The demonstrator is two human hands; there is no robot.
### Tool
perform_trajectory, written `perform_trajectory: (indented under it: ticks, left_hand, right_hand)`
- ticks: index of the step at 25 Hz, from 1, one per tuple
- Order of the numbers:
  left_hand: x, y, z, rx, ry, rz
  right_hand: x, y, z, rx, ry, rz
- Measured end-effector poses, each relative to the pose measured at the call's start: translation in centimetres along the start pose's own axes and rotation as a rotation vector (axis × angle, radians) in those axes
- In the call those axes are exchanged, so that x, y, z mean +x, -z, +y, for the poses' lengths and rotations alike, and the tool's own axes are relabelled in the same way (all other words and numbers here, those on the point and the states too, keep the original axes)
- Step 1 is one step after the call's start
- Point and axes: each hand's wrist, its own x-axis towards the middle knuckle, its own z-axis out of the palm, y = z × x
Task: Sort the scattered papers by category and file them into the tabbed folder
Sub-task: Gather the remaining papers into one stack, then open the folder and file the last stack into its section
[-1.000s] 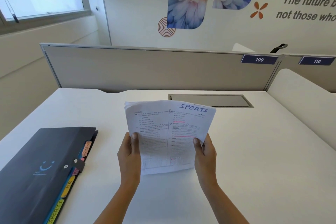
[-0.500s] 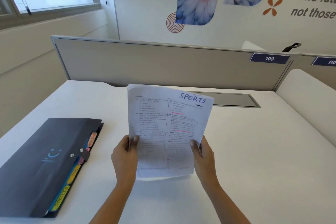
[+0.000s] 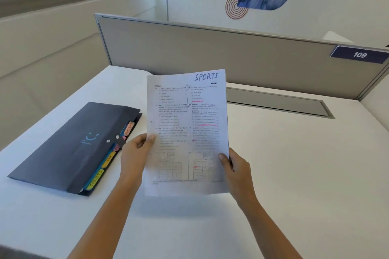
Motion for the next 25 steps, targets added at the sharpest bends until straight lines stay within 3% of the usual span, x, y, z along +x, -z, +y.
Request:
perform_trajectory:
  ticks: [6,9,13,16,22,25]
  left_hand:
    - [0.6,6.5,-1.9,0.034,0.07,0.24]
    - [1.8,9.4,-2.8,0.074,0.115,0.26]
    - [4.2,11.6,-4.4,0.584,-0.042,0.291]
    - [6.4,13.4,-5.4,0.911,-0.03,0.219]
    - [7.0,15.6,-5.9,1.27,-0.192,0.105]
    - [6.3,15.2,-6.6,1.377,-0.179,0.099]
  right_hand:
    - [-0.1,-2.2,0.8,0.108,-0.158,0.123]
    - [-0.2,-4.1,0.6,0.155,-0.241,0.182]
    - [-0.2,-7.3,-0.2,0.193,-0.335,0.24]
    - [-0.1,-9.9,-1.1,0.198,-0.373,0.258]
    - [-0.4,-13.3,-1.9,0.203,-0.435,0.3]
    - [-0.7,-14.5,-2.5,0.206,-0.443,0.33]
